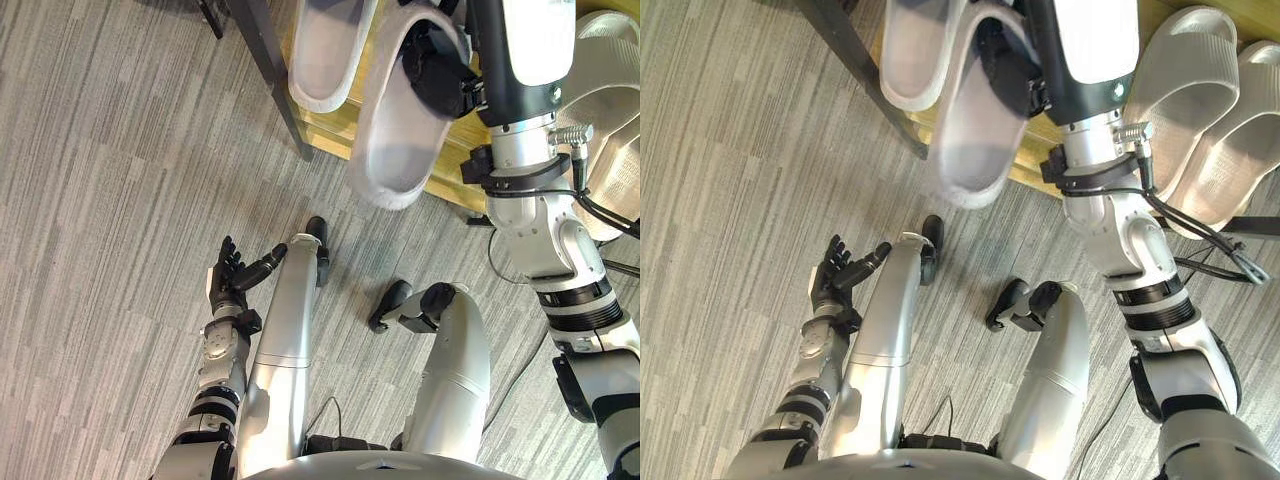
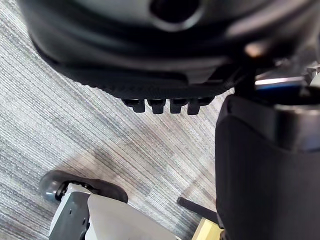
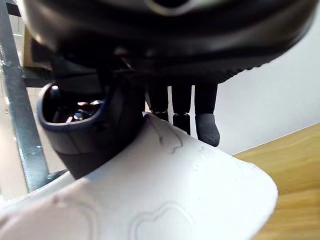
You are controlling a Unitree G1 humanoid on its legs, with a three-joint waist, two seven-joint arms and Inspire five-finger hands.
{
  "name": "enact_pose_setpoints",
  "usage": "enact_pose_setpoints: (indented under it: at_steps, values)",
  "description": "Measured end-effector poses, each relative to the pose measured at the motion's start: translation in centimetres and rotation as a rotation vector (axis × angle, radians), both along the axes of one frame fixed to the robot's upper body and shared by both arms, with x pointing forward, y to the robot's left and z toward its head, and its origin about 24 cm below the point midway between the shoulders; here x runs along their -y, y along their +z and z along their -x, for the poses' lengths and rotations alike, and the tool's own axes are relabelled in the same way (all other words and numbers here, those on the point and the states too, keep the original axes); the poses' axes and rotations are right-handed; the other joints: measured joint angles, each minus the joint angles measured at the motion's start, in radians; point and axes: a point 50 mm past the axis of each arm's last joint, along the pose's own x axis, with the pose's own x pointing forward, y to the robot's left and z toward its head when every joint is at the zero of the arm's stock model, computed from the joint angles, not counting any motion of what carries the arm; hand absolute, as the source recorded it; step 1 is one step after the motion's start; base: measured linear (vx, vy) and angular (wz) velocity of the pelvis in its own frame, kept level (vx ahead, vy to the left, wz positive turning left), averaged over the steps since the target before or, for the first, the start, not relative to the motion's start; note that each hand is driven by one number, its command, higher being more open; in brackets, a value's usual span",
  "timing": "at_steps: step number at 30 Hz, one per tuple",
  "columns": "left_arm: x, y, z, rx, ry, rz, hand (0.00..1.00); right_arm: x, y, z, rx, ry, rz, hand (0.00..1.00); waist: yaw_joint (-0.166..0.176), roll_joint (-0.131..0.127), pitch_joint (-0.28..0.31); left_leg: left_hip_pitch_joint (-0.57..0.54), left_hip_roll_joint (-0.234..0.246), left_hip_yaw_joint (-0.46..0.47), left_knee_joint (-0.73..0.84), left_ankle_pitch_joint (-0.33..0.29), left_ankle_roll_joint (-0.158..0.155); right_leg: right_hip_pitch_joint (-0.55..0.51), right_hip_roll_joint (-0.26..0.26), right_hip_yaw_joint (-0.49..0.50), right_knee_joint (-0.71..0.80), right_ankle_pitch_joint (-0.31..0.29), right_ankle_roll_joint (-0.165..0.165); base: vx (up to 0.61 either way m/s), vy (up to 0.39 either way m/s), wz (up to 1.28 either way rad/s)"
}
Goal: Organize the slippers on the shoe rack
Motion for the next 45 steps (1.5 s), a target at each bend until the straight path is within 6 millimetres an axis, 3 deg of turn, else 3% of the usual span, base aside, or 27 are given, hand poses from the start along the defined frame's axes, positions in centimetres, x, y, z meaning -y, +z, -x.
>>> enact_pose_setpoints:
  at_steps: [11, 17, 18, 26, 31, 45]
  values:
    - [0.2, -0.9, 0.4, -0.084, 0.008, -0.024, 1.0, 1.4, 0.7, -2.8, -0.042, -0.123, -0.109, 0.0, 0.003, -0.002, -0.002, 0.0, 0.003, 0.004, -0.006, 0.0, 0.0, -0.004, 0.0, 0.002, 0.0, -0.003, -0.003, 0.04, -0.061, 0.0]
    - [0.3, -1.6, 0.7, -0.136, -0.017, -0.05, 1.0, 0.7, 1.5, -4.0, -0.055, -0.128, -0.102, 0.0, 0.006, -0.005, -0.005, -0.007, 0.009, 0.014, -0.01, 0.002, -0.004, -0.021, 0.001, 0.01, 0.0, -0.003, -0.005, 0.05, -0.063, -0.02]
    - [0.3, -1.7, 0.8, -0.138, -0.018, -0.053, 1.0, 0.5, 1.5, -4.2, -0.062, -0.131, -0.094, 1.0, 0.006, -0.005, -0.006, -0.007, 0.009, 0.014, -0.01, 0.003, -0.005, -0.021, 0.001, 0.009, 0.0, -0.003, -0.005, 0.05, -0.068, 0.0]
    - [0.7, -2.6, 1.2, -0.216, -0.082, -0.106, 1.0, -0.8, 1.7, -5.4, -0.094, -0.13, -0.036, 1.0, 0.008, -0.004, -0.013, -0.013, 0.009, 0.014, -0.01, 0.001, -0.002, -0.023, 0.0, 0.007, 0.0, -0.003, -0.006, 0.05, -0.066, 0.01]
    - [0.7, -3.2, 1.5, -0.251, -0.095, -0.113, 1.0, -0.8, 3.1, -5.9, -0.099, -0.12, -0.067, 1.0, 0.009, -0.003, -0.014, -0.014, 0.013, 0.017, -0.014, 0.001, -0.003, -0.027, 0.0, 0.006, 0.0, -0.003, -0.007, 0.05, -0.067, 0.01]
    - [0.5, -3.9, 2.3, -0.301, -0.088, -0.137, 1.0, -2.2, 1.1, -6.6, -0.217, -0.037, -0.139, 1.0, 0.008, -0.001, -0.041, 0.024, 0.029, 0.023, -0.015, -0.002, -0.006, 0.01, 0.005, 0.003, -0.001, -0.009, -0.015, 0.04, -0.068, -0.01]
